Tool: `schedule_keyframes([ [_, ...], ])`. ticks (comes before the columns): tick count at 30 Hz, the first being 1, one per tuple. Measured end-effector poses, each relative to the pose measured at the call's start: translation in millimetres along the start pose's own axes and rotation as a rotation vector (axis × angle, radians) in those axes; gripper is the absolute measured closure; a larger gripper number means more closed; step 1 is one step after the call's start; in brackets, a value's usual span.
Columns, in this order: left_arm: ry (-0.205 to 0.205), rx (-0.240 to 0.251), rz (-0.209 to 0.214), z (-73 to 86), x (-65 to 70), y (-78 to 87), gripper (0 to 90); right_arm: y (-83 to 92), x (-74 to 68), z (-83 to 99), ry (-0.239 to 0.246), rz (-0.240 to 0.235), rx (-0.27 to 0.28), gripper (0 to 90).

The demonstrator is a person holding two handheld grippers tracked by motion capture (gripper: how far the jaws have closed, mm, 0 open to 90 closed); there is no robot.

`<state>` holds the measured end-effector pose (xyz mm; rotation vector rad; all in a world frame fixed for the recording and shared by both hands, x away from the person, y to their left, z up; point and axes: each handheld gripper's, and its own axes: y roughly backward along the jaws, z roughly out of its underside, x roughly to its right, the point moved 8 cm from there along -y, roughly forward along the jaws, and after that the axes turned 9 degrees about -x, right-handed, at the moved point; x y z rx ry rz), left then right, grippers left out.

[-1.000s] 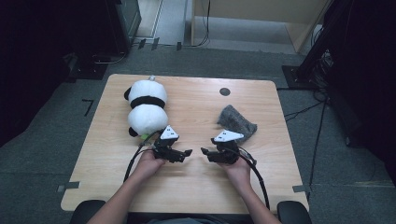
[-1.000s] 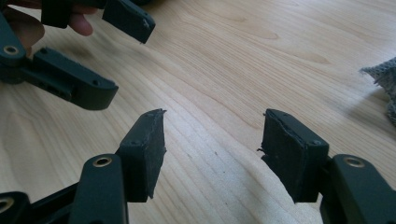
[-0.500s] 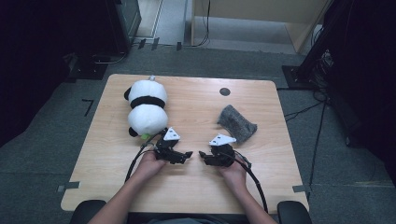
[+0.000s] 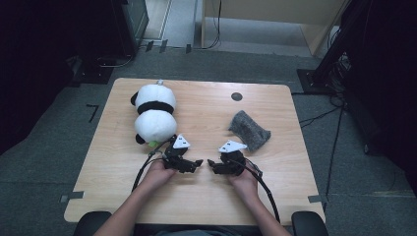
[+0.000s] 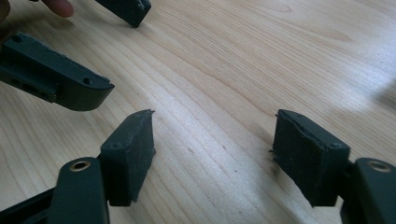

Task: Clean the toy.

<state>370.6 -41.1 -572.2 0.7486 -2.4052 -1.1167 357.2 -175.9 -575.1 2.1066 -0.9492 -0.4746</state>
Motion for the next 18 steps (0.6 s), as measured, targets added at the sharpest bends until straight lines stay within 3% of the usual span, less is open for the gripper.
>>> schedule_keyframes([
  [11, 0.028, -0.002, -0.047, 0.3, -3.4, -0.1, 13.1, -2.6, -3.1, -0.6, 0.031, -0.022, -0.019, 16.4],
  [13, 0.043, -0.001, -0.075, 0.3, -4.8, -0.4, 13.0, -3.8, -2.3, -0.1, 0.014, -0.009, -0.031, 10.2],
  [18, 0.034, -0.030, -0.182, 2.0, -6.0, -2.1, 12.5, -4.1, -1.7, 0.1, 0.006, -0.004, -0.035, 9.5],
])
